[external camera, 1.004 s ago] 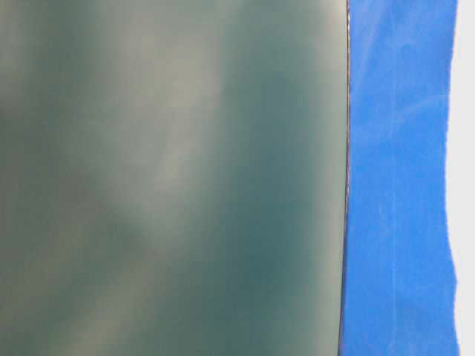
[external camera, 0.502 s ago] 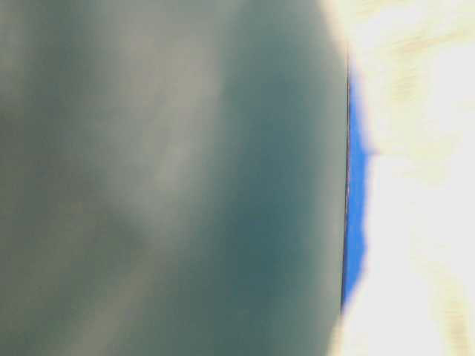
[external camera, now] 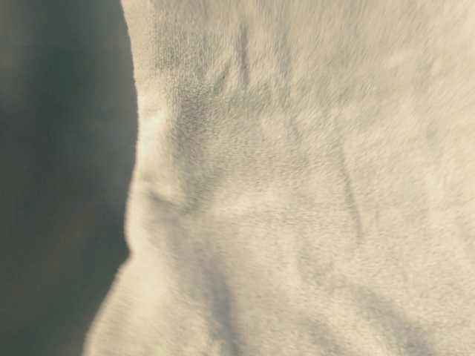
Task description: Fold a bath towel.
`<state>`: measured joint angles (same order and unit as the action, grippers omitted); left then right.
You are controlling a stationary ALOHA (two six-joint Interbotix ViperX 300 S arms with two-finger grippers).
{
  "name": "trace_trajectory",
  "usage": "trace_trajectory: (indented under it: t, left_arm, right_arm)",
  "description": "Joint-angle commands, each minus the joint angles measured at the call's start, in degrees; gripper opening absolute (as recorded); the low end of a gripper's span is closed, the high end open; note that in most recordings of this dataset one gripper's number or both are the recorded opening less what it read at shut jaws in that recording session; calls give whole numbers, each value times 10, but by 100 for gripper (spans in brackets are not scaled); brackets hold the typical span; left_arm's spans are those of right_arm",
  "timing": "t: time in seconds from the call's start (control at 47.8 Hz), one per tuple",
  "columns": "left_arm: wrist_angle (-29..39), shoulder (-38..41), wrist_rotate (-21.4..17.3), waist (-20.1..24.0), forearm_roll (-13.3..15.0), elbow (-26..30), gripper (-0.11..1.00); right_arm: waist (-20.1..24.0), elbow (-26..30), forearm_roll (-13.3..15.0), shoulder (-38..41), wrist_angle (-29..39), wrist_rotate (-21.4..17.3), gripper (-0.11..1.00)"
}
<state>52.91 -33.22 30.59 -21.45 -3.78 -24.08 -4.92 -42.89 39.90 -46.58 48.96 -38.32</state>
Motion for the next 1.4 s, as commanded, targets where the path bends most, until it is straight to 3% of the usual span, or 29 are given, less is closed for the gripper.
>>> trace_trajectory:
  t: [0.0,0.125,0.188,0.355,0.544,0.648,0.753,0.941,1.087,1.255,1.38]
  left_arm:
    - [-58,12,1,-30,1,25,10]
    - [-136,45,2,-64,0,43,10]
    - [-163,63,2,-70,1,54,10]
    - [-186,125,2,-79,-3,101,10]
    - [-186,184,-5,-80,-5,155,10]
    - [-186,209,-5,-83,-5,178,10]
    - [-186,227,-7,-87,-5,196,10]
    - [-186,251,-16,-92,-11,228,10]
    - [-185,253,-20,-93,-11,226,10]
    - [-169,245,4,-84,-11,193,10]
    - [-164,232,54,-55,-11,120,10]
  right_arm:
    - [-43,20,35,29,-10,-1,10]
    - [-121,33,84,75,-57,-1,10]
    - [-156,41,96,93,-94,-1,10]
    - [-224,58,98,138,-178,4,10]
    - [-236,67,98,155,-187,5,10]
    - [-225,54,90,122,-156,5,10]
    - [-185,38,76,56,-71,5,10]
    - [-45,52,51,-70,142,-2,10]
    - [41,59,36,-85,219,-17,10]
    - [46,37,53,-24,220,-43,10]
    - [4,26,62,67,185,-40,10]
